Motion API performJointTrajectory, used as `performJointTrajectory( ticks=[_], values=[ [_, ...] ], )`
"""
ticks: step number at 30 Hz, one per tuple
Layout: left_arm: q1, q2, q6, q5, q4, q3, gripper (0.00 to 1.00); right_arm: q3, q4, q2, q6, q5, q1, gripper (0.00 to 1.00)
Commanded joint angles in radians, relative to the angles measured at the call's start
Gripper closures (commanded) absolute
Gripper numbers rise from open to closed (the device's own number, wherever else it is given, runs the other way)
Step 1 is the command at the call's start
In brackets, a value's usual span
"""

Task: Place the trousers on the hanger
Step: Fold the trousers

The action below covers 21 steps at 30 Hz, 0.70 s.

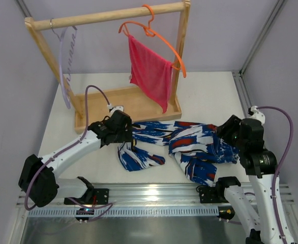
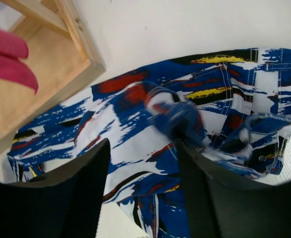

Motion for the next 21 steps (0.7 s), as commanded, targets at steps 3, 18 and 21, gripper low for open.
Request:
performJointTrajectory(
  ticks=[3, 18, 21],
  values=[
    [0.007, 0.054, -0.051, -0.092, 0.002, 0.045, 0.18, 0.134, 0.009, 0.006, 0.085, 0.246, 0.001, 0.28],
    [0.022, 0.132, -0.084, -0.103, 0.052, 0.062, 0.1, 0.177, 0.202, 0.511, 0.024, -0.019, -0.521, 0.24],
    [0.031, 0.13, -0.085, -0.079, 0.062, 0.05, 0.1, 0.177, 0.193, 0.621, 0.003, -0.02, -0.599, 0.24]
  ],
)
